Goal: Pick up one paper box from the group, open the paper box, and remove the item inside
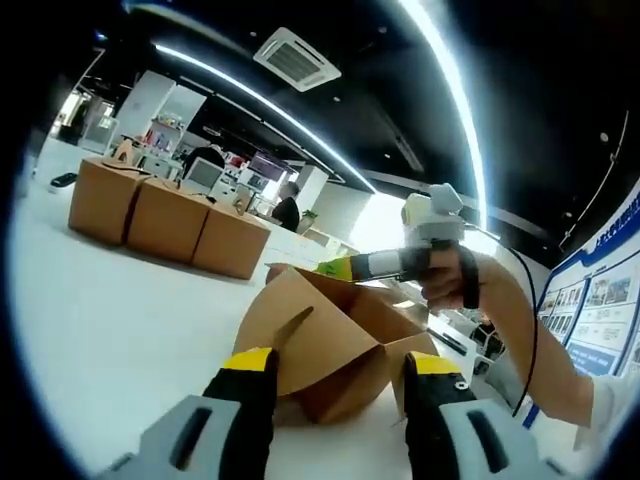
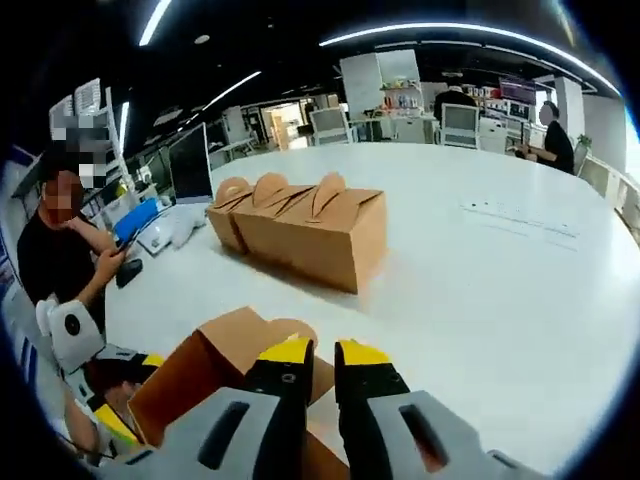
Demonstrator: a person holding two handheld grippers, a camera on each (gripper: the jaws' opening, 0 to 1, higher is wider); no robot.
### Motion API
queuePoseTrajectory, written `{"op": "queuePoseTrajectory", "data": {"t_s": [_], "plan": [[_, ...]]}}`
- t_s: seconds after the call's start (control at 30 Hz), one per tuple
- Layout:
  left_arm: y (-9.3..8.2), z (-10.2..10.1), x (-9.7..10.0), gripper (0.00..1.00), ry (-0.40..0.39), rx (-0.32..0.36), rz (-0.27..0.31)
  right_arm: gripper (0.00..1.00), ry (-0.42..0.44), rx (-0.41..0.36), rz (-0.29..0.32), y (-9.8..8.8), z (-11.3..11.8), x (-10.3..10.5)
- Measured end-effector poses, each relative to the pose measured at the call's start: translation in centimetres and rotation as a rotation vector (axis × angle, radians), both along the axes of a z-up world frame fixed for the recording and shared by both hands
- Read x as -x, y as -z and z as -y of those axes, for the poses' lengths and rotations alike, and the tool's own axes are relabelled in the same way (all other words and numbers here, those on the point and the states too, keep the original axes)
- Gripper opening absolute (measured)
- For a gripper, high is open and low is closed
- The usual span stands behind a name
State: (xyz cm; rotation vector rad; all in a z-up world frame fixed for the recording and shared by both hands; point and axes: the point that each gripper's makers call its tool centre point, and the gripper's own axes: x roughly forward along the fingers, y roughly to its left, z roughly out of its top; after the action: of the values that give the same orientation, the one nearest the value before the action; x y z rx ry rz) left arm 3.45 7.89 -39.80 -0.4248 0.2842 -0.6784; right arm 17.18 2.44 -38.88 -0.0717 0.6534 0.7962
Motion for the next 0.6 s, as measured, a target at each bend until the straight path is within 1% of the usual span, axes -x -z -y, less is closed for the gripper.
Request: {"op": "queuePoseTrajectory", "data": {"t_s": [0.07,0.1,0.13,0.2,0.27,0.33,0.43,0.5,0.6], "plan": [[0.0,0.3,0.4,0.52,0.001,0.002,0.000,0.11,-0.001,-0.005,0.010,0.0,0.0,0.1],[0.0,0.3,0.5,0.52,0.001,0.005,-0.001,0.11,-0.012,0.000,0.040,-0.2,-0.1,0.1],[0.0,0.4,0.6,0.52,0.002,0.005,-0.001,0.12,-0.025,0.015,0.079,-0.4,0.0,-0.1],[0.0,0.4,0.7,0.52,0.000,0.005,0.001,0.16,-0.046,0.023,0.202,-1.6,0.0,-0.6],[-0.2,0.3,0.8,0.53,-0.004,-0.002,0.010,0.24,-0.048,0.019,0.272,-2.6,0.1,-0.6],[-0.4,0.2,0.8,0.53,-0.013,-0.001,0.020,0.27,-0.053,-0.003,0.322,-3.9,0.2,-0.1],[-1.4,-0.2,0.8,0.51,-0.036,0.019,0.047,0.27,-0.056,-0.044,0.395,-6.1,0.6,0.9],[-2.0,-0.4,1.0,0.50,-0.042,0.031,0.056,0.27,-0.058,-0.066,0.417,-7.0,0.9,1.7],[-2.5,-0.7,1.3,0.48,-0.050,0.027,0.070,0.28,-0.062,-0.101,0.446,-8.2,1.3,2.7]]}}
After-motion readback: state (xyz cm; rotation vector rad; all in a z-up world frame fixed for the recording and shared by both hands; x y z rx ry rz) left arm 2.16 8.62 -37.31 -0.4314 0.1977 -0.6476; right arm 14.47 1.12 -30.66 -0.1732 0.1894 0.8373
